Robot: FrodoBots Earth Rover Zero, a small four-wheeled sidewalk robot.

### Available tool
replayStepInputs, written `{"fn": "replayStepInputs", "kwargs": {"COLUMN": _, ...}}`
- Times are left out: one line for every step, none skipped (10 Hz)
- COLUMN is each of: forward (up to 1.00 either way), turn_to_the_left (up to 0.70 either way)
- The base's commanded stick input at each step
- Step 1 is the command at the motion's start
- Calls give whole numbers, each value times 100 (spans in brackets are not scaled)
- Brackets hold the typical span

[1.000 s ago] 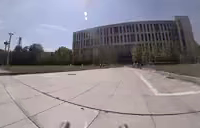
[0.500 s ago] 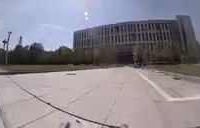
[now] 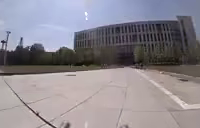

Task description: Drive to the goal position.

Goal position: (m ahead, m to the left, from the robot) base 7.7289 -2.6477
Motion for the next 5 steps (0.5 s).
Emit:
{"fn": "replayStepInputs", "kwargs": {"forward": 70, "turn_to_the_left": 0}}
{"fn": "replayStepInputs", "kwargs": {"forward": 70, "turn_to_the_left": 0}}
{"fn": "replayStepInputs", "kwargs": {"forward": 70, "turn_to_the_left": 0}}
{"fn": "replayStepInputs", "kwargs": {"forward": 70, "turn_to_the_left": 0}}
{"fn": "replayStepInputs", "kwargs": {"forward": 70, "turn_to_the_left": 0}}
